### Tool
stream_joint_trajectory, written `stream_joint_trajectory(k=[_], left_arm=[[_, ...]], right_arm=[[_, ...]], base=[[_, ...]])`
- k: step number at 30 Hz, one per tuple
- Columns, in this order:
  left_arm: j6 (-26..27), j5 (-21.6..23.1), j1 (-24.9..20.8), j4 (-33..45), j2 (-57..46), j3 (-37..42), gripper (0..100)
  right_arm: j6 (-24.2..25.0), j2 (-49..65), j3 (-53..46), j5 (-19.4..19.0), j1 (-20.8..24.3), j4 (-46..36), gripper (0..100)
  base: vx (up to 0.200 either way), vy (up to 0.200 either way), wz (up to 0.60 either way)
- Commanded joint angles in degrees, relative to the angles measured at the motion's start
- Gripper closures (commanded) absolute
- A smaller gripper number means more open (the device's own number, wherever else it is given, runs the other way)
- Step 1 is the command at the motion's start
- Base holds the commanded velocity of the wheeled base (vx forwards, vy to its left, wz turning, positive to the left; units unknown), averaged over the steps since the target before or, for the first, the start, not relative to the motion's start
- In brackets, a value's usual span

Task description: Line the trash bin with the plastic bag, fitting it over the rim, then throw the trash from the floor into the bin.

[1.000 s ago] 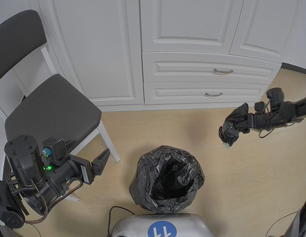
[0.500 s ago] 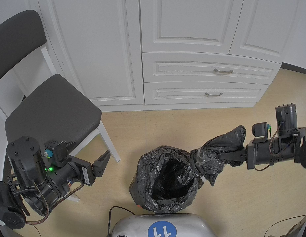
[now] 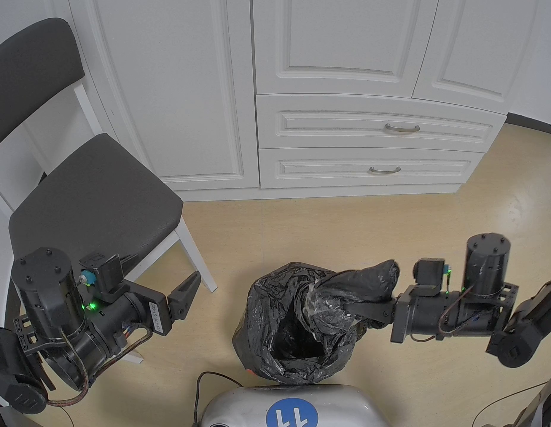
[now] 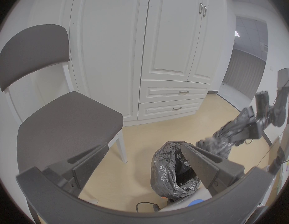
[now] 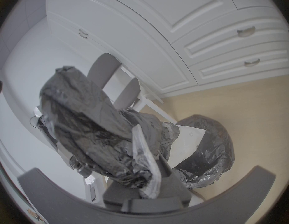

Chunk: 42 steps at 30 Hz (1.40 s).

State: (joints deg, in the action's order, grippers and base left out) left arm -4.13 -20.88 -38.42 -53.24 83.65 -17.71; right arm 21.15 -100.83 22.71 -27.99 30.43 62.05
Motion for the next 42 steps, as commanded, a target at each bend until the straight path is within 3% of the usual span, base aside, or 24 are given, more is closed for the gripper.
stream_joint_trajectory(k=[1,5,8,23,30,37,38,42], left_arm=[[0.0,0.0,-0.4,-0.3,-0.2,0.3,0],[0.0,0.0,-0.3,-0.4,-0.4,0.7,0],[0.0,0.0,-0.3,-0.4,-0.2,0.7,0],[0.0,0.0,-0.4,-0.9,0.6,1.1,0],[0.0,0.0,-0.4,-2.7,1.4,1.6,0],[0.0,0.0,-0.4,-2.8,1.4,1.7,0],[0.0,0.0,-0.5,-2.8,1.4,1.7,0],[0.0,0.0,-0.5,-2.8,1.4,1.7,0]], right_arm=[[1.1,-19.1,-2.7,1.6,0.4,11.1,100],[1.7,-28.3,-2.9,2.6,-0.9,23.9,100],[1.8,-31.3,-2.6,2.7,-1.1,27.7,100],[2.3,-35.5,1.5,2.6,-1.2,28.0,100],[6.8,-36.9,3.6,2.8,0.6,28.0,100],[6.9,-40.3,7.4,6.2,0.2,28.0,100],[6.9,-40.5,7.7,6.5,0.2,28.0,0],[6.9,-41.4,9.1,7.8,0.2,28.0,0]], base=[[0.000,0.000,0.00],[0.000,0.000,0.00],[0.000,0.000,0.00],[0.000,0.000,0.00],[0.000,0.000,0.00],[0.000,0.000,0.00],[0.000,0.000,0.00],[0.000,0.000,0.00]])
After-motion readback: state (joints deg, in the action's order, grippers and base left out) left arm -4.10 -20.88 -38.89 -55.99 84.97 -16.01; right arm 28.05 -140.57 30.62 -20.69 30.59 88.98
